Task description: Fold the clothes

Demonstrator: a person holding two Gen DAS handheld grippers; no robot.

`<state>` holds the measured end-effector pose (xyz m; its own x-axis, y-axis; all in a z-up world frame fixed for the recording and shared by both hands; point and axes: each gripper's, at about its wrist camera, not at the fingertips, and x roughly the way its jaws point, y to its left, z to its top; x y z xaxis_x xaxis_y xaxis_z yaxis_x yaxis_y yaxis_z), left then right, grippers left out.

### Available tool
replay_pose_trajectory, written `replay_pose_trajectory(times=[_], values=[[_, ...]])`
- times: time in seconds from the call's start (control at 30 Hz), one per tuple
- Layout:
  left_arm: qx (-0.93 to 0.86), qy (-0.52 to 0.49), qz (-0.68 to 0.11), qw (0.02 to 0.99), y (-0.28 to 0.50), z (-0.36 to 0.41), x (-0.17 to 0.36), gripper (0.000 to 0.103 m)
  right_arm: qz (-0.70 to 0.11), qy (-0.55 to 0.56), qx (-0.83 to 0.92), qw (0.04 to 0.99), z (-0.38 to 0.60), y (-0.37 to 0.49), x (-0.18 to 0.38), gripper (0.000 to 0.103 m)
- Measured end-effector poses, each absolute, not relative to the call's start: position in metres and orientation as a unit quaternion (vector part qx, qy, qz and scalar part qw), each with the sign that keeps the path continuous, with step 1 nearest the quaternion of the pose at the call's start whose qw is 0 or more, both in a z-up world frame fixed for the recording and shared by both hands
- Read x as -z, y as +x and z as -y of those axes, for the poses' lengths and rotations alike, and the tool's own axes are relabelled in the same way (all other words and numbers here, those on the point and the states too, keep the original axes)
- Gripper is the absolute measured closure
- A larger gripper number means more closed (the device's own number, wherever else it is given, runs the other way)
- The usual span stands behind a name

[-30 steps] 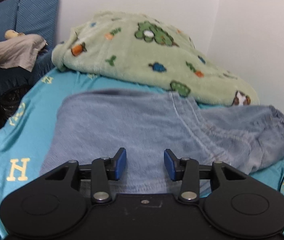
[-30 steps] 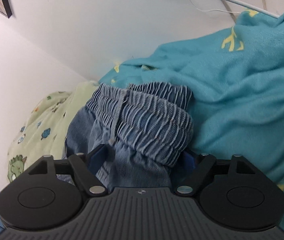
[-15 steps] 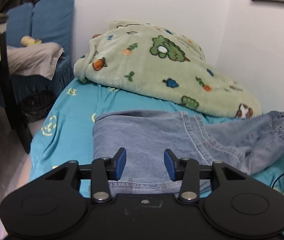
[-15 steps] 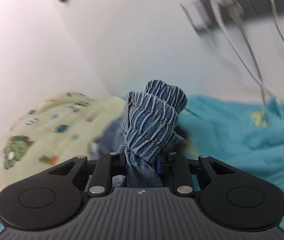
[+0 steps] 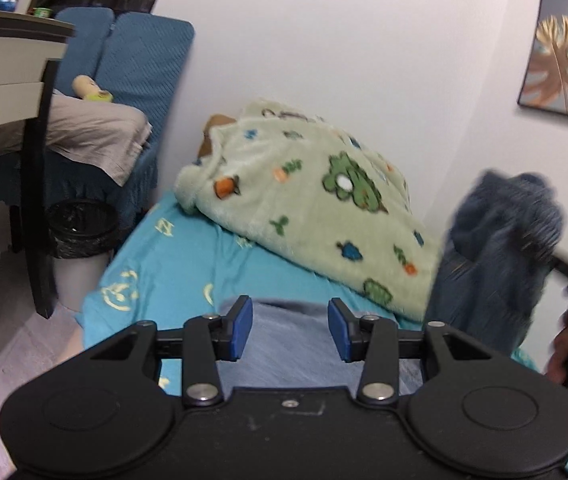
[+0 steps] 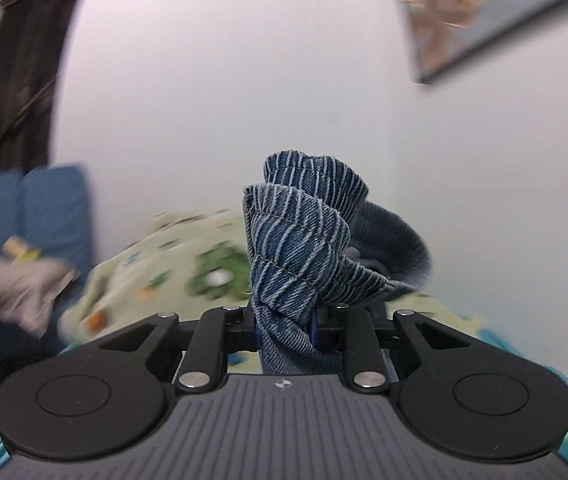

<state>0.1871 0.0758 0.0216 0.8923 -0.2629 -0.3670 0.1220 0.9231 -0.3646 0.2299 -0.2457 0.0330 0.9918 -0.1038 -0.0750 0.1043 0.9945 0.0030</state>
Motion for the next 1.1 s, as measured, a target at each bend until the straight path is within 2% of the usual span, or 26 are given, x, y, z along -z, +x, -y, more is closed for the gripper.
replay_pose_trajectory(times=[0.2, 0.63, 0.83, 0.93, 0.97, 1.0, 1.1], values=[[0.101, -0.244, -0.198, 0.944, 0.185, -0.113, -0.011, 0.064, -0.082, -0.106, -0.038, 0.990, 0.145, 0.223, 0.029, 0.083], [0.104, -0.307, -0.192, 0.926, 0.187, -0.144, -0.005, 0.065, -0.115, -0.204, -0.125, 0.964, 0.068, 0.228, 0.076, 0.083], [0.103, -0.302, -0.199, 0.927, 0.187, -0.143, -0.001, 0.064, -0.133, -0.228, -0.160, 0.951, 0.047, 0.230, 0.106, 0.078], [0.107, -0.298, -0.202, 0.927, 0.188, -0.140, 0.000, 0.064, -0.144, -0.219, -0.187, 0.947, 0.051, 0.229, 0.101, 0.057], [0.109, -0.295, -0.203, 0.927, 0.189, -0.138, -0.001, 0.063, -0.147, -0.216, -0.206, 0.943, 0.051, 0.228, 0.099, 0.035], [0.109, -0.292, -0.205, 0.928, 0.189, -0.136, 0.000, 0.061, -0.150, -0.212, -0.225, 0.939, 0.051, 0.226, 0.097, 0.022], [0.110, -0.284, -0.212, 0.929, 0.189, -0.132, 0.002, 0.058, -0.149, -0.223, -0.257, 0.929, 0.050, 0.215, 0.093, 0.021]])
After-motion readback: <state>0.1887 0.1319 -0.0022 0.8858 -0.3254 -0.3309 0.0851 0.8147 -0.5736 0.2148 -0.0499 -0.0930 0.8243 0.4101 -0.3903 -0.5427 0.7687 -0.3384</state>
